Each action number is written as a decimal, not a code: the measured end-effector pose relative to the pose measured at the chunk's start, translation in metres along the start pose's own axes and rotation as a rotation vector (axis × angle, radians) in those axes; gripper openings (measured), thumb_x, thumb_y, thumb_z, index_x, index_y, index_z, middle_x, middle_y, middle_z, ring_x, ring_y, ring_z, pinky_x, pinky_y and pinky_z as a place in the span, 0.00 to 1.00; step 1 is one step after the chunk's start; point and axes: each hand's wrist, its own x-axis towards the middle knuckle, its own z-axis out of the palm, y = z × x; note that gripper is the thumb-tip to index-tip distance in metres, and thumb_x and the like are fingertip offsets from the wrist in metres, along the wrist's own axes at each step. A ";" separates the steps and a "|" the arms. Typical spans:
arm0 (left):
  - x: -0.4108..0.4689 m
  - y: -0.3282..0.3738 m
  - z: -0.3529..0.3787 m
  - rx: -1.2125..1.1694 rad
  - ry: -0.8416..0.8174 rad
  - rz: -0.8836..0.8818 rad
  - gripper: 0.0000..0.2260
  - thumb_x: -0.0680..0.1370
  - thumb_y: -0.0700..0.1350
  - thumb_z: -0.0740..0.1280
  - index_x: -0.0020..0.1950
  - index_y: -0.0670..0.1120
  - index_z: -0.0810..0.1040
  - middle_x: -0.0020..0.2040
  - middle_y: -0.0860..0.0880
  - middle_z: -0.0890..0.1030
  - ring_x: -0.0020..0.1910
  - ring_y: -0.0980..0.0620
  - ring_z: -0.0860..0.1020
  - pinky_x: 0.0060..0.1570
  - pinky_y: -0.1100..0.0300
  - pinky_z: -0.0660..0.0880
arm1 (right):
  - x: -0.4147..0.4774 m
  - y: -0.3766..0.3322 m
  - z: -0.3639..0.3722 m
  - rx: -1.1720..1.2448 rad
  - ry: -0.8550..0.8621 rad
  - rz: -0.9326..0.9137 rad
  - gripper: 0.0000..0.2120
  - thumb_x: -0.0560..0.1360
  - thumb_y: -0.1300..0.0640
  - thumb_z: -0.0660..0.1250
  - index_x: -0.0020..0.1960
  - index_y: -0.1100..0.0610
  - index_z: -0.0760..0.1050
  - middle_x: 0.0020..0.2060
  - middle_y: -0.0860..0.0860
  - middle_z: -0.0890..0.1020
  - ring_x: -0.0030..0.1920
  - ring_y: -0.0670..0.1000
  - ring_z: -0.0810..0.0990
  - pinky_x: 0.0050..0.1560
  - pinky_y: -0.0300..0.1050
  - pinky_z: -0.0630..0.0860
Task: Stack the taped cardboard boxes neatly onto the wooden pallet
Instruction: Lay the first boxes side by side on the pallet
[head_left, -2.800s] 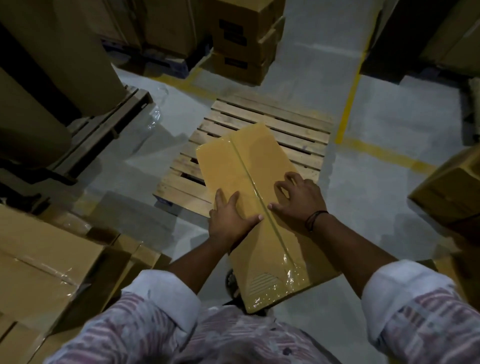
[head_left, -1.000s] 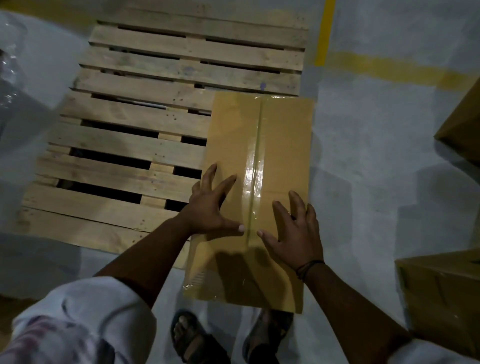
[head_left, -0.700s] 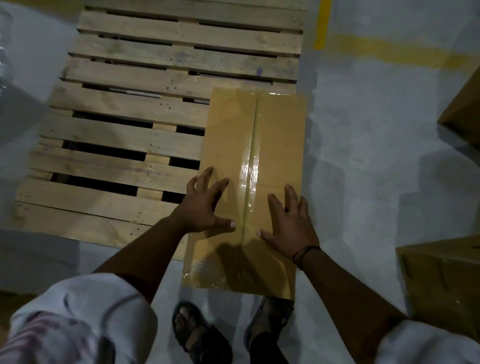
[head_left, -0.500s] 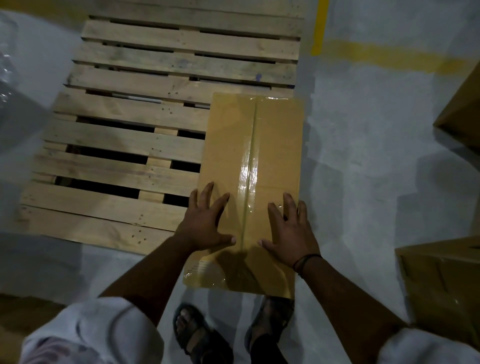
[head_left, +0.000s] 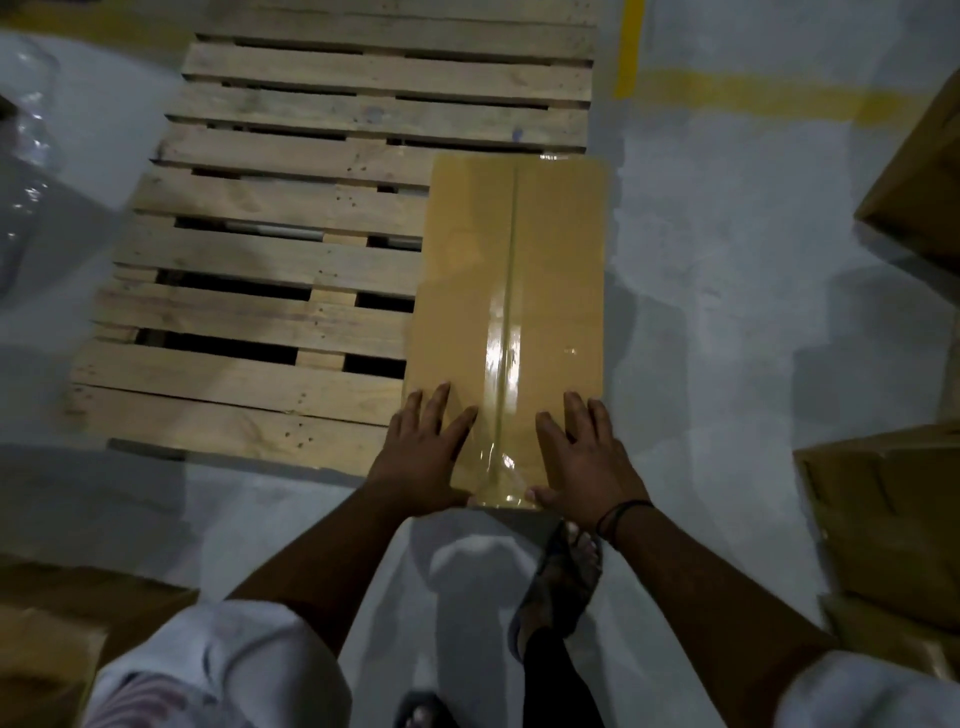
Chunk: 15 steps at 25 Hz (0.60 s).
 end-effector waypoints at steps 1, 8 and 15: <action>-0.005 -0.002 0.008 0.008 0.020 0.003 0.53 0.71 0.68 0.73 0.83 0.58 0.43 0.83 0.46 0.35 0.81 0.36 0.37 0.78 0.37 0.47 | -0.007 0.001 0.007 0.006 0.011 0.005 0.46 0.72 0.37 0.72 0.80 0.47 0.49 0.80 0.55 0.40 0.79 0.63 0.39 0.73 0.62 0.62; -0.045 -0.022 0.050 -0.024 0.246 0.006 0.32 0.80 0.43 0.69 0.81 0.57 0.61 0.84 0.47 0.49 0.81 0.38 0.50 0.70 0.38 0.71 | -0.046 -0.013 0.039 0.026 0.143 -0.019 0.33 0.76 0.40 0.69 0.76 0.48 0.61 0.80 0.55 0.50 0.79 0.63 0.45 0.70 0.62 0.68; -0.057 -0.026 0.071 -0.088 0.381 -0.022 0.31 0.77 0.36 0.70 0.78 0.55 0.67 0.84 0.47 0.55 0.69 0.41 0.75 0.59 0.46 0.80 | -0.042 -0.005 0.064 0.108 0.301 0.055 0.24 0.77 0.48 0.70 0.71 0.49 0.67 0.78 0.56 0.55 0.77 0.64 0.51 0.69 0.64 0.69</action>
